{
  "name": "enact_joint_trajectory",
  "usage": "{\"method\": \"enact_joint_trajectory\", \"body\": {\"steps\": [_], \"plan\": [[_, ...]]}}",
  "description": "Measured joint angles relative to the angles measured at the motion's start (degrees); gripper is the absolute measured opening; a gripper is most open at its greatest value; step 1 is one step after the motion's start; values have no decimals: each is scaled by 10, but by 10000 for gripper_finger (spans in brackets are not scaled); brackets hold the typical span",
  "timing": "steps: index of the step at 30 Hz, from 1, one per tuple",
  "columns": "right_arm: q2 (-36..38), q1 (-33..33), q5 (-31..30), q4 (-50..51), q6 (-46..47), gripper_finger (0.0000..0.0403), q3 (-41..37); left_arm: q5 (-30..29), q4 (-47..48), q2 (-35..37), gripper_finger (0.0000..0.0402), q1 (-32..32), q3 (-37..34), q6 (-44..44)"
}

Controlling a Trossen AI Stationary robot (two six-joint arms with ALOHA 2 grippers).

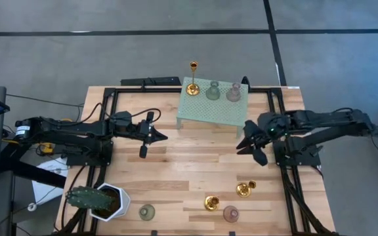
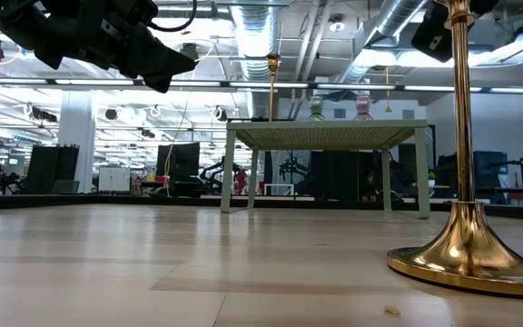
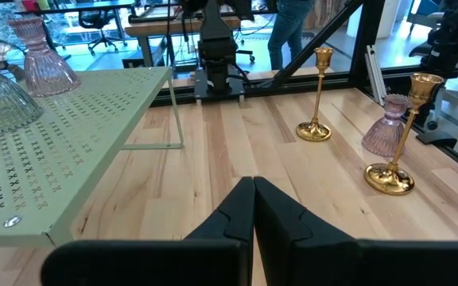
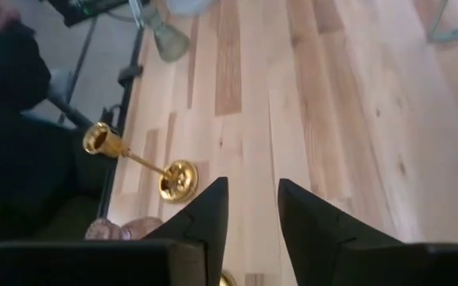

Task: Pick & Place candle stick holders
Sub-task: Put the right golden candle holder on the shelf aligned with the other golden candle holder

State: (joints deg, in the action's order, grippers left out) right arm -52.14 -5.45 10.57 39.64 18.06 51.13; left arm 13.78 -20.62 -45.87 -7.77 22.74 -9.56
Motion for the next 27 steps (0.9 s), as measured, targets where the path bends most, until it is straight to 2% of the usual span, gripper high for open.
{"method": "enact_joint_trajectory", "body": {"steps": [10, 15, 21, 27], "plan": [[-122, -13, 0, -28, -2, 99, 0, 0, 0, 0, 8, 0, 0, 0], [-158, -6, -5, 50, 20, 82, 0, 0, 0, 0, 8, 0, 0, 7], [-132, -44, -40, 85, -13, 13, 0, 0, 0, 0, 8, 0, 0, 22], [-55, -127, -154, 106, -20, 3, 0, 0, 0, 0, 8, 0, 0, 28]]}}
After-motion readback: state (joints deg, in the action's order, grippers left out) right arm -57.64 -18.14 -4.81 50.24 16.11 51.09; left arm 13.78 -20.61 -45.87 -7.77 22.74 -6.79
